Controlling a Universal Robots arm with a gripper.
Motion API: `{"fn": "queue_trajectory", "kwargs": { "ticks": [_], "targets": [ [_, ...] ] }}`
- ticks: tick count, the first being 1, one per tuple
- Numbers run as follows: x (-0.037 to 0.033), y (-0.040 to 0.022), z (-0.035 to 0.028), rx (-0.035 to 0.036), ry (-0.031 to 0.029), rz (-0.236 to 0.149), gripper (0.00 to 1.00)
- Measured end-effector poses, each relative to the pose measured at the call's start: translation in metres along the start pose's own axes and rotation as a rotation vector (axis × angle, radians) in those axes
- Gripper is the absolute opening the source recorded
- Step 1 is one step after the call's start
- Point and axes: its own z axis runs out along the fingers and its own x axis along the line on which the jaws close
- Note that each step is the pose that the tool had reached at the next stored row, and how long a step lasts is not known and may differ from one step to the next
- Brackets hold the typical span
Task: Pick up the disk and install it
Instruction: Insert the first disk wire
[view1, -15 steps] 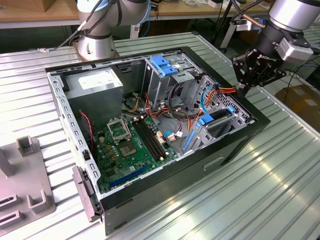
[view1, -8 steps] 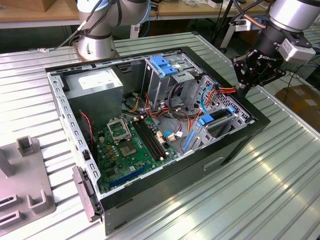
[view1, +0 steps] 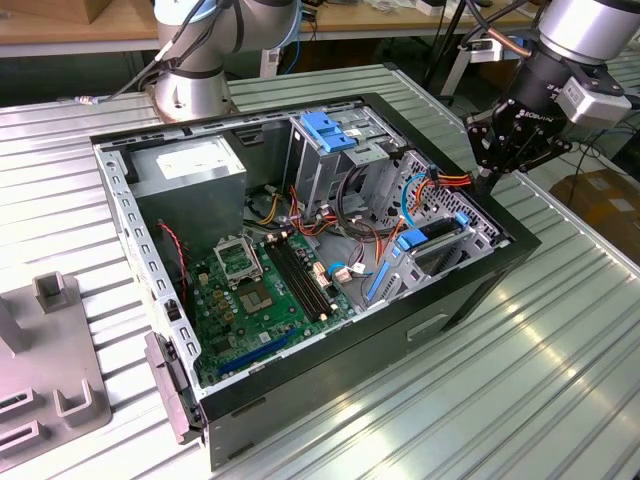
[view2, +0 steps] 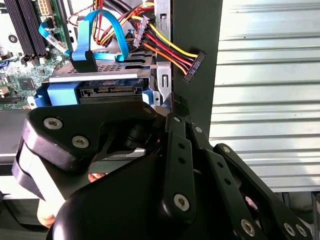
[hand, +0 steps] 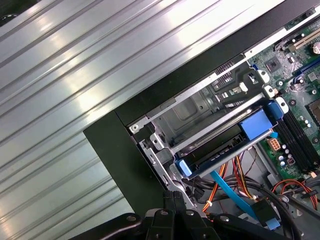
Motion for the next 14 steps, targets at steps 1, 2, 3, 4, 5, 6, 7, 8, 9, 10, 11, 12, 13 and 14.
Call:
{"fn": "queue_trajectory", "kwargs": {
  "ticks": [1,2,3,4,5,6,7,8,9,10,11,12,13,14],
  "targets": [
    [0.0,0.0,0.0,0.0,0.0,0.0,0.1],
    [0.0,0.0,0.0,0.0,0.0,0.0,0.11],
    [0.0,0.0,0.0,0.0,0.0,0.0,0.16],
    [0.0,0.0,0.0,0.0,0.0,0.0,0.16],
    [0.0,0.0,0.0,0.0,0.0,0.0,0.24],
    [0.0,0.0,0.0,0.0,0.0,0.0,0.24],
    [0.0,0.0,0.0,0.0,0.0,0.0,0.24],
    [0.0,0.0,0.0,0.0,0.0,-0.002,0.24],
    [0.0,-0.0003,0.0,0.0001,0.0,-0.005,0.24],
    [0.0,-0.0015,0.0,0.0002,0.0,-0.01,0.25],
    [-0.0002,-0.0029,0.0,0.0003,0.0,-0.013,0.25],
    [-0.0005,-0.0045,0.0001,0.0002,0.0001,-0.015,0.25],
    [-0.0012,-0.0074,0.0003,0.0004,0.0001,-0.019,0.31],
    [-0.0017,-0.0095,0.0006,0.0004,0.0002,-0.021,0.31]
  ]
}}
